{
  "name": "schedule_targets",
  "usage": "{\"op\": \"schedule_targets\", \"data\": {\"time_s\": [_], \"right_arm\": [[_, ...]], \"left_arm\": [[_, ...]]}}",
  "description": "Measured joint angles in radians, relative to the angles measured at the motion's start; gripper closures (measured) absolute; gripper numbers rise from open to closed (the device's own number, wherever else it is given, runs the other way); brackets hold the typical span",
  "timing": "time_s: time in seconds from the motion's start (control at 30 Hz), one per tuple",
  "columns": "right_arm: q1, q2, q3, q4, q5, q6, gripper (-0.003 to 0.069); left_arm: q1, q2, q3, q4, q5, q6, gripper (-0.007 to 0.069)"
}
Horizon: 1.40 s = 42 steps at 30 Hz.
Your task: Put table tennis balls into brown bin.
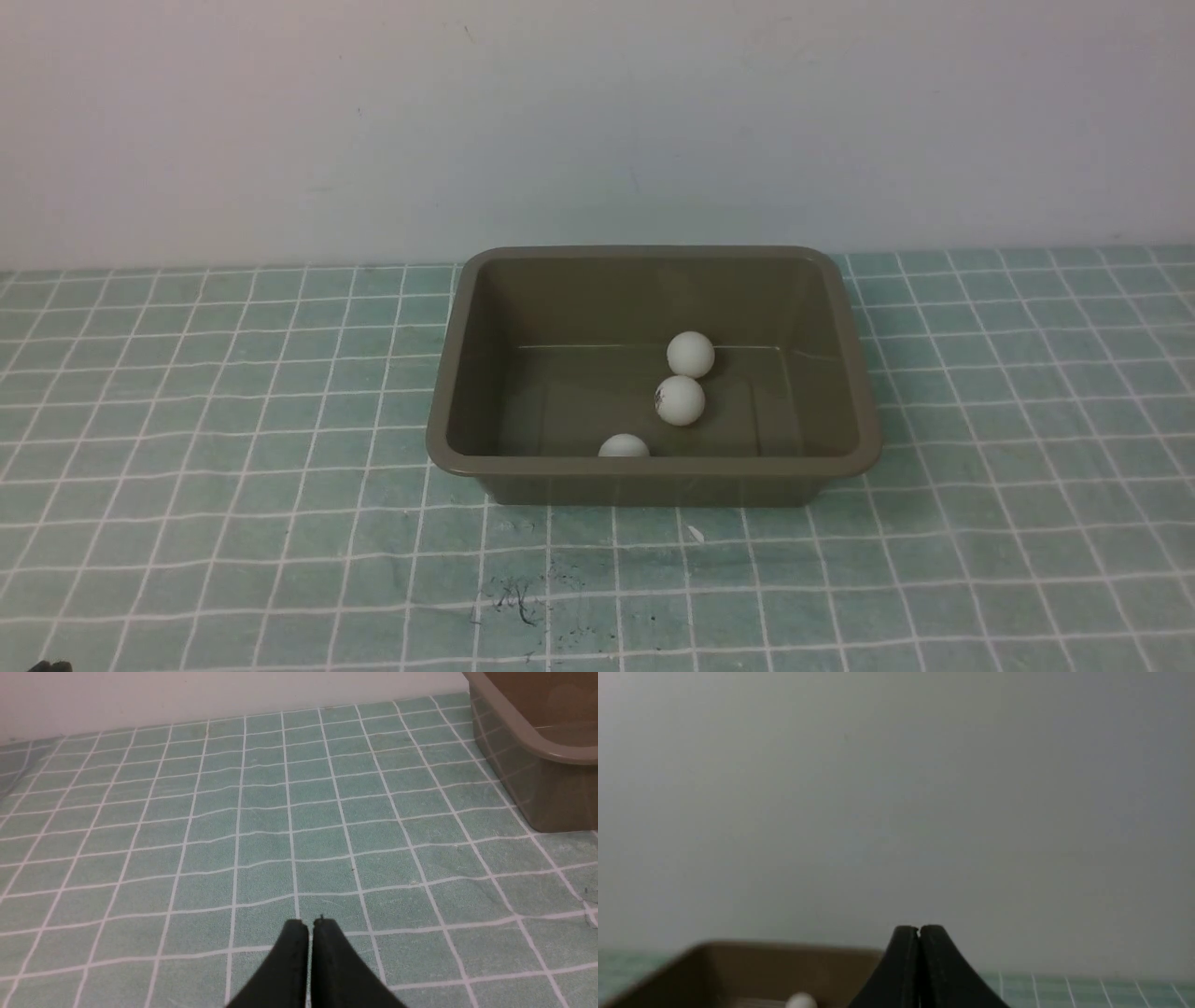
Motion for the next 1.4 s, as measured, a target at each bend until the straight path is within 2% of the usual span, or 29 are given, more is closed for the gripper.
{"op": "schedule_targets", "data": {"time_s": [0.23,0.3,1.4], "right_arm": [[-0.127,0.001,0.322,0.003,-0.076,-0.037,0.0672],[-0.149,0.002,0.348,0.003,-0.085,-0.047,0.0672],[-0.163,0.002,0.349,0.004,-0.083,-0.053,0.0673]], "left_arm": [[0.000,0.000,0.000,0.000,0.000,0.000,0.0629],[0.000,0.000,0.000,0.000,0.000,0.000,0.0629],[0.000,0.000,0.000,0.001,0.001,0.000,0.0629]]}}
